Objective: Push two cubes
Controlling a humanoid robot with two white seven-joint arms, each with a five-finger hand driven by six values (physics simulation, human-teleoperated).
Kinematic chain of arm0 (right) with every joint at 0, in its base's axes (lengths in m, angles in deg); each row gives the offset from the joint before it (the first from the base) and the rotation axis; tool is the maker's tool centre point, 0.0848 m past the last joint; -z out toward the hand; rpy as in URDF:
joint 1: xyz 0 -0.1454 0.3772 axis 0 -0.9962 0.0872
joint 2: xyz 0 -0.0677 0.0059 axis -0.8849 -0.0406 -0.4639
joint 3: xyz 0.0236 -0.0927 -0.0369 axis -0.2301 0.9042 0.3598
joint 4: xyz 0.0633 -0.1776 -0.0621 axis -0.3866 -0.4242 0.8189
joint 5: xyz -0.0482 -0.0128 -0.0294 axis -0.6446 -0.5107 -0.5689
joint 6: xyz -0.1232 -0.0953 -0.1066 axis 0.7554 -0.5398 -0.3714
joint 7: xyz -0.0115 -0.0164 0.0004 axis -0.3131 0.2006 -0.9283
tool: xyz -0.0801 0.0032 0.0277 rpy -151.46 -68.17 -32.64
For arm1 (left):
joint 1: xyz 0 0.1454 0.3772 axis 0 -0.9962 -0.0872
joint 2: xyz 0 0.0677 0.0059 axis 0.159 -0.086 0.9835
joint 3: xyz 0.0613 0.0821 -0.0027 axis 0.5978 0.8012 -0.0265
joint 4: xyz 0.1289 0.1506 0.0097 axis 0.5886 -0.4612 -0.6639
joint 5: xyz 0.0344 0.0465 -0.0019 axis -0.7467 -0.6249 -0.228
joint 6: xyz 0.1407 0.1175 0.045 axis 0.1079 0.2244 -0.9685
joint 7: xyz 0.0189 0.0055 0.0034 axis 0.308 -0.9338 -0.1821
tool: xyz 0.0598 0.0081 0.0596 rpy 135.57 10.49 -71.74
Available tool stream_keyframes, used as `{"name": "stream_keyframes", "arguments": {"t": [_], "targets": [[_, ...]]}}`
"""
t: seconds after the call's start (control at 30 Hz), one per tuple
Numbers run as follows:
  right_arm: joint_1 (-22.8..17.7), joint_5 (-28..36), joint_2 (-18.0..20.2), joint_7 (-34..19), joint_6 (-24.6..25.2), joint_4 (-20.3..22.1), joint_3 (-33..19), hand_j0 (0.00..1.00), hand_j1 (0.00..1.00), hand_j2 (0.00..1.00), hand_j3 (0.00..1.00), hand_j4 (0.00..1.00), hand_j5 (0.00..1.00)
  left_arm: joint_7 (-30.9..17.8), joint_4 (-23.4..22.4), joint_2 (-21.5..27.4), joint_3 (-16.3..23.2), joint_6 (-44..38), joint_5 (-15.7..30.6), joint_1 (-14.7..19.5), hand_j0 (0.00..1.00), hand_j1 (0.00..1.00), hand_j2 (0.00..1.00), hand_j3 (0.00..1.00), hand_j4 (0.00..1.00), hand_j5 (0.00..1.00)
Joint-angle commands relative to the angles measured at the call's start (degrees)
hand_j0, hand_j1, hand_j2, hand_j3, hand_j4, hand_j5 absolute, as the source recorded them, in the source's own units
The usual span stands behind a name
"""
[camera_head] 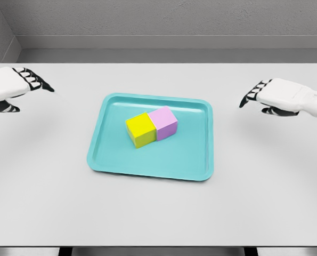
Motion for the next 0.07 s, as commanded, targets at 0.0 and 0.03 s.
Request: {"name": "stream_keyframes", "arguments": {"t": [0.0,0.03], "targets": [[0.0,1.5,1.1,0.0,0.2,0.3,-3.5,0.69,0.69,0.69,0.69,0.69,0.69,0.0,-1.0,0.5,-0.4,-0.1,0.6,0.0,1.00,1.00,1.00,1.00,1.00,1.00],[0.0,1.5,1.0,0.0,0.2,0.3,-3.5,0.69,0.69,0.69,0.69,0.69,0.69,0.0,-1.0,0.5,-0.4,-0.1,0.6,-0.1,1.00,1.00,1.00,1.00,1.00,1.00]]}}
